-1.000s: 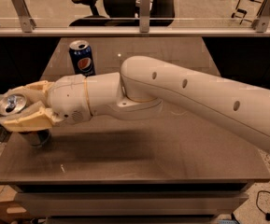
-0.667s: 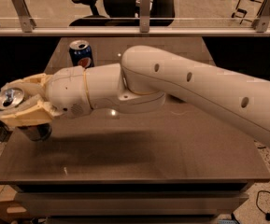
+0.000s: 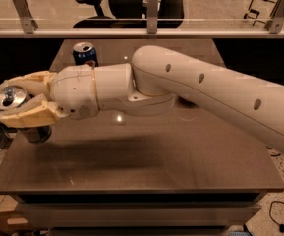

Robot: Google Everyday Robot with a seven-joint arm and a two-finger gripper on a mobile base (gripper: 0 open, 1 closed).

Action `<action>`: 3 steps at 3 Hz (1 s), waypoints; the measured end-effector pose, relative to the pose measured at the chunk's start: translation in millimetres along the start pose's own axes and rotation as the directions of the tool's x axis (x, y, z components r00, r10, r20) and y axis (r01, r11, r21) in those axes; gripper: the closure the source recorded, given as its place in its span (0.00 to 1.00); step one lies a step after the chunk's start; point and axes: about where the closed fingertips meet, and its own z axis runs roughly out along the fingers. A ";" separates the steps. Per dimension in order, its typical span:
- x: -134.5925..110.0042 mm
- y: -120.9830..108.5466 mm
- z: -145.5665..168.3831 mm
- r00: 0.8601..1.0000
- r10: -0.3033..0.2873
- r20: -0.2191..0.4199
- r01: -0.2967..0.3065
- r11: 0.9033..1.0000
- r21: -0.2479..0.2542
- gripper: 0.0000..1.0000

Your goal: Pick redbull can

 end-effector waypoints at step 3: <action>-38.1 -0.9 -5.3 0.993 -0.068 -0.096 0.069 0.997 0.014 1.00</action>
Offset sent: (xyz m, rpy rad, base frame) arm -0.0023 -0.0110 0.0438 -0.1075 -0.0854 -0.0567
